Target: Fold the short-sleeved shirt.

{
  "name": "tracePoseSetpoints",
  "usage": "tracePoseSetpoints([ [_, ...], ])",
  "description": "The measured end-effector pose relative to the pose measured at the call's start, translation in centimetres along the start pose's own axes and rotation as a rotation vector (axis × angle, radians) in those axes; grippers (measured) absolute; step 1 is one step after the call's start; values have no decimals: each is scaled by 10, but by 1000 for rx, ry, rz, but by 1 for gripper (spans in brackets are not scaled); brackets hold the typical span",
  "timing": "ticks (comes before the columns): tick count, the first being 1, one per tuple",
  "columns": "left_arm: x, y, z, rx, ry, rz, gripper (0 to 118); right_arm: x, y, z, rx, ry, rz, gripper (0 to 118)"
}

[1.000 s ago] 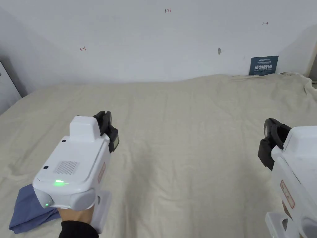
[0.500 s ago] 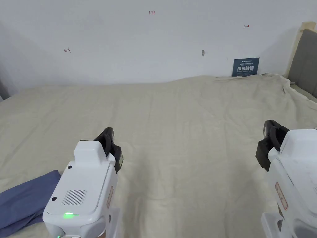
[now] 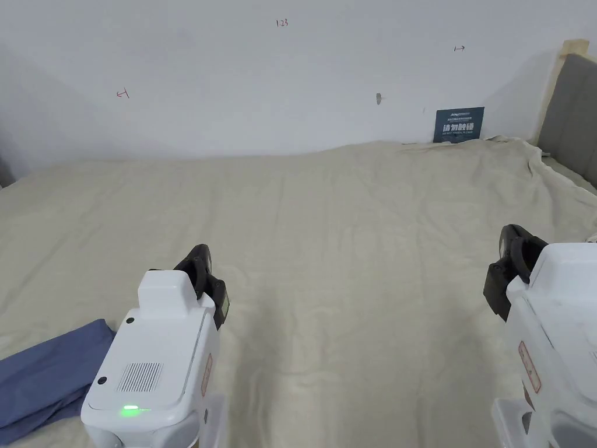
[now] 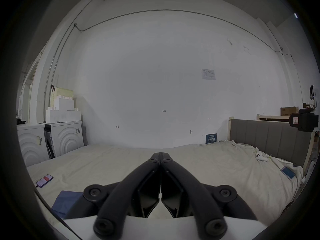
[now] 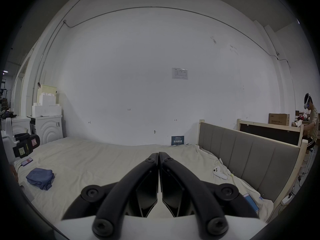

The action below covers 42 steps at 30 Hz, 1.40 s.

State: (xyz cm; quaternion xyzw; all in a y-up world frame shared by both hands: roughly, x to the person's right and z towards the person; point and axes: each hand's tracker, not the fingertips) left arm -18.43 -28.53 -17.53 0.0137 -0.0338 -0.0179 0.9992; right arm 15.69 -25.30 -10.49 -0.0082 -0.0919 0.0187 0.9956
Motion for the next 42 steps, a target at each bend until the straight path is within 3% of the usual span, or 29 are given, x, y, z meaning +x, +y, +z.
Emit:
tracePoseSetpoints([
  [42, -7, 0, 1, -3, 16, -3, 0, -2, 6, 3, 17, 4, 18, 0],
])
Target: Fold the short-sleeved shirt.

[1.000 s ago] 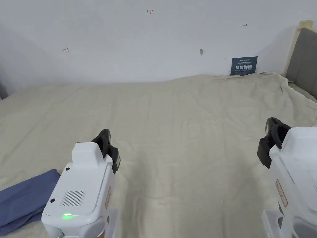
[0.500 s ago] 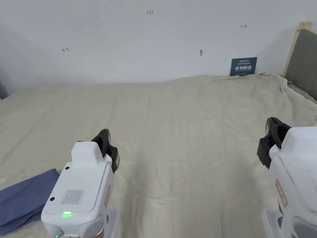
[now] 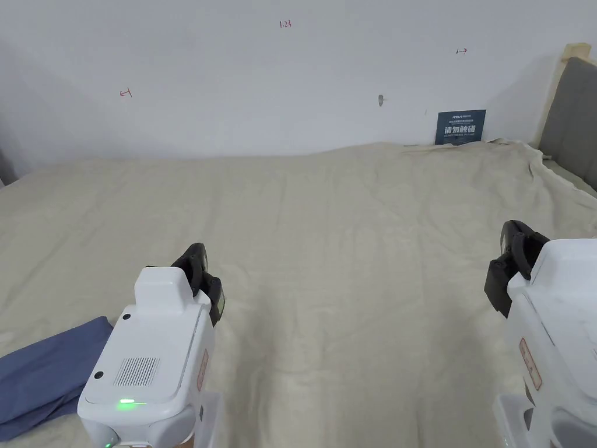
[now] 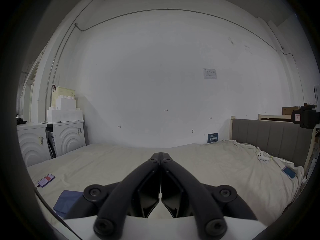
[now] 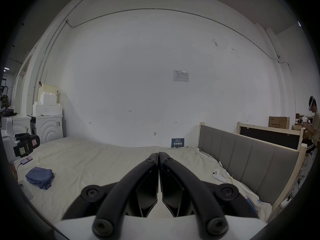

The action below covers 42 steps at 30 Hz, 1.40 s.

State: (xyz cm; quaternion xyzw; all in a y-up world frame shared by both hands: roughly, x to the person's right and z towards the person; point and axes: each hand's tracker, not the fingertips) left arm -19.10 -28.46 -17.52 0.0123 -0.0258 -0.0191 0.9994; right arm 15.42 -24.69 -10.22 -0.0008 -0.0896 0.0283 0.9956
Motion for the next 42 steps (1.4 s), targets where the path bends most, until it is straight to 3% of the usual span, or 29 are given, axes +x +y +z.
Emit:
tracePoseSetpoints([
  [3, -1, 0, 0, 4, 8, 6, 4, 0, 0, 0, -1, -2, 1, 3],
  [4, -2, -1, 0, 7, 11, 13, 10, 0, 0, 0, -1, -3, -1, 10],
  [6, -4, -1, 1, 11, 35, 24, 33, 1, 1, 0, -3, 6, -9, 45],
  [8, -7, -2, 0, 5, 45, 36, 68, 1, 1, -1, -6, 10, -13, 78],
  [10, -10, -2, 0, 3, 45, 46, 87, 2, 1, -1, 0, 8, -12, 96],
  [11, -11, -2, -1, 2, 47, 48, 103, 2, 1, 0, 1, 9, -11, 102],
  [13, -13, -1, -1, -3, 46, 53, 116, 2, 2, 0, 4, 8, -12, 109],
  [18, -15, -1, 0, 7, 54, 38, 118, 0, 2, 0, 11, 2, -18, 117],
  [42, -16, 3, 2, 12, 41, 25, 118, -6, 3, 0, 9, 2, -2, 117],
])
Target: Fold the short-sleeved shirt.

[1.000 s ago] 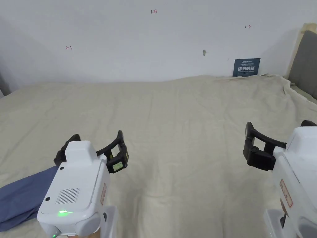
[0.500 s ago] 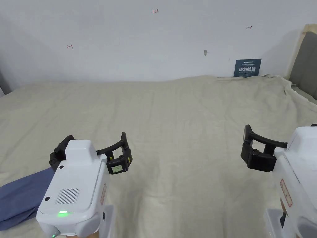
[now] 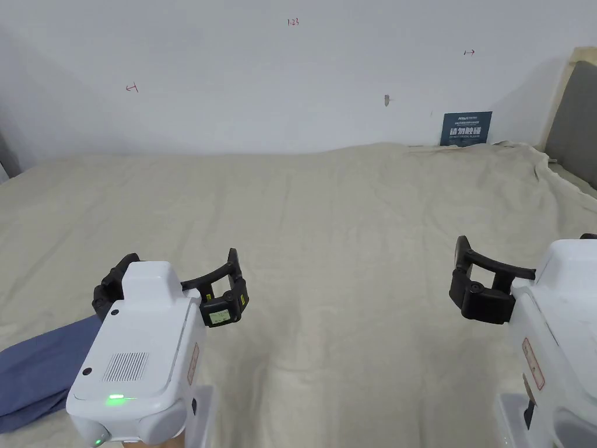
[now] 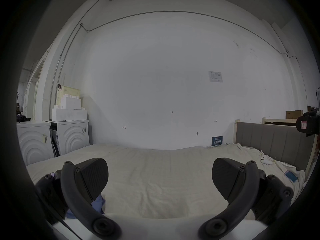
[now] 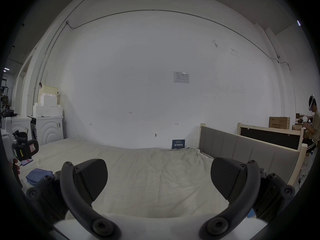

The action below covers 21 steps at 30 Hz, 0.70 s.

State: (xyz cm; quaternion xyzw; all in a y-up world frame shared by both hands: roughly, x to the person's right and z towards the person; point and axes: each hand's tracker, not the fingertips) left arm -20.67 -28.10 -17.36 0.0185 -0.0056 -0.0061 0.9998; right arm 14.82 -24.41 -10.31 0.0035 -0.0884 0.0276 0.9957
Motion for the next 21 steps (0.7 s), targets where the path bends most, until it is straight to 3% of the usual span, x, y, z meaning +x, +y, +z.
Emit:
tracePoseSetpoints([
  [21, -3, -1, -2, -14, 1, 5, 118, -2, 0, -1, 6, 2, 11, 117],
])
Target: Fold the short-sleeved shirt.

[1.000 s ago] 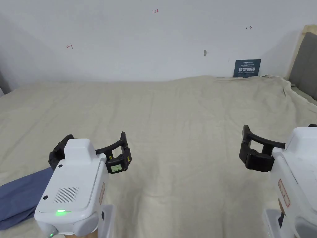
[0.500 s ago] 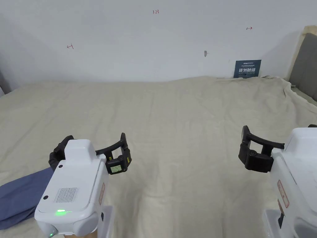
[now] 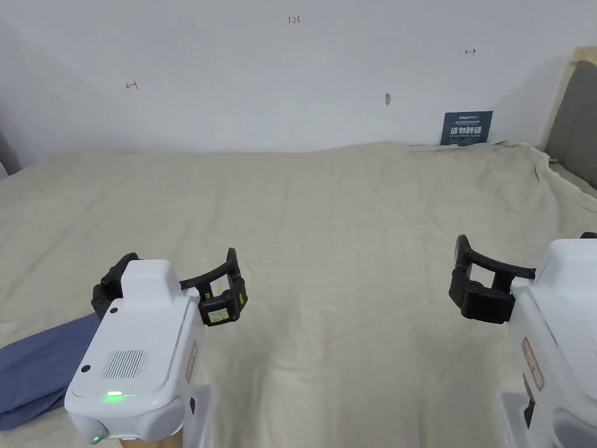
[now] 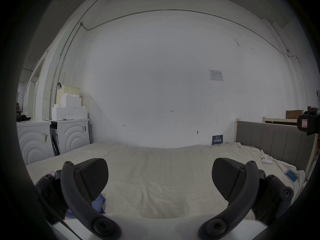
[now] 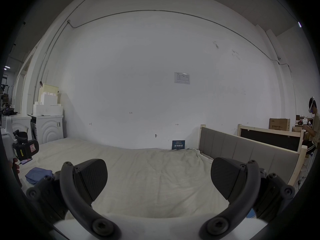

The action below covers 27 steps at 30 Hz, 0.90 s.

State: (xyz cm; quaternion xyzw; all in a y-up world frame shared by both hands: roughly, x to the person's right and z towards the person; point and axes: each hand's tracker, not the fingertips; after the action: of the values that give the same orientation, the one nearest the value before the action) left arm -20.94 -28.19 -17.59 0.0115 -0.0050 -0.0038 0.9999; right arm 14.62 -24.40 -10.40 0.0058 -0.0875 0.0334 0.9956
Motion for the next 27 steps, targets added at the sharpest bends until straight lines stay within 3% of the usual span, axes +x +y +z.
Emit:
tracePoseSetpoints([
  [17, -2, 2, 1, -1, -11, 11, 118, 0, 5, 3, -6, 7, -14, 117],
  [20, -2, 2, 1, -3, -14, 16, 118, 1, 9, 1, -88, 64, -71, 117],
  [25, -4, 4, 3, -3, -16, 18, 118, 1, 20, -7, -364, 10, -212, 117],
  [27, -5, 4, 4, 0, -17, 18, 118, 0, 25, -13, -477, -11, -210, 117],
])
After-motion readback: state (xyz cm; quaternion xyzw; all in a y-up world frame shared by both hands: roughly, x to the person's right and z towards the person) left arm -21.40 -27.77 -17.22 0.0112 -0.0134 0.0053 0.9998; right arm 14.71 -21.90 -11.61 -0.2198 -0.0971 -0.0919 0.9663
